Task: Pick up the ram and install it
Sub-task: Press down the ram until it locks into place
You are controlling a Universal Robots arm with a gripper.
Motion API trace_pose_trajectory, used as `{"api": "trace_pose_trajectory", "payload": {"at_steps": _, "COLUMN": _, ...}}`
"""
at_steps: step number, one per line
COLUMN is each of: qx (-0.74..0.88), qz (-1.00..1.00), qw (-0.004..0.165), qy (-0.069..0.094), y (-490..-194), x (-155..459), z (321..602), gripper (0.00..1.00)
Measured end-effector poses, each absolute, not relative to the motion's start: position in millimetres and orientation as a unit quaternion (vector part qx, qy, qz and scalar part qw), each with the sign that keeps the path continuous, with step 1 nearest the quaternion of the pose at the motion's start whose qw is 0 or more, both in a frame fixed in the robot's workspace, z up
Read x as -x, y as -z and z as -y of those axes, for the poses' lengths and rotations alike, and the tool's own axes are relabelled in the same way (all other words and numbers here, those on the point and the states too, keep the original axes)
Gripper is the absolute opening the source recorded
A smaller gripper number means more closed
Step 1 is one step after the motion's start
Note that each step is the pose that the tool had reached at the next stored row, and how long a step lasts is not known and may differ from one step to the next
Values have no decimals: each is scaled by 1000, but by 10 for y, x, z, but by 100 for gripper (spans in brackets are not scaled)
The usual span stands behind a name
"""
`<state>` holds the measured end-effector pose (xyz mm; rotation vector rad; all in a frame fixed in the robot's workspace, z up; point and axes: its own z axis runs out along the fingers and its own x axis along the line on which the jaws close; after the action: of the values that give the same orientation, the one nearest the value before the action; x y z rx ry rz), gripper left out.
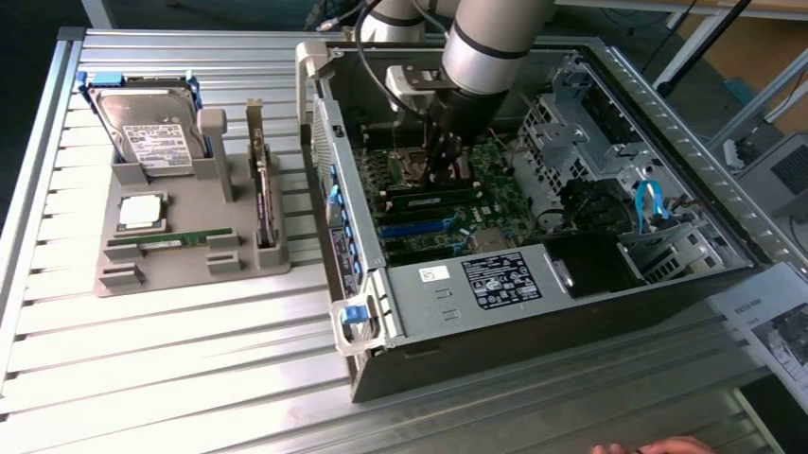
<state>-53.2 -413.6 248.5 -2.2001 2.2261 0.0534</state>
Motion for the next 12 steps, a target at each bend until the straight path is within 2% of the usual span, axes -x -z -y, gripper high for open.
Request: {"api": "trace_pose_trajectory", "payload": {"at_steps": 12, "qx": 703, "qz": -711, "qw": 5, "qy": -17, "y": -2802, "x": 529, "z": 4136, "gripper": 10}}
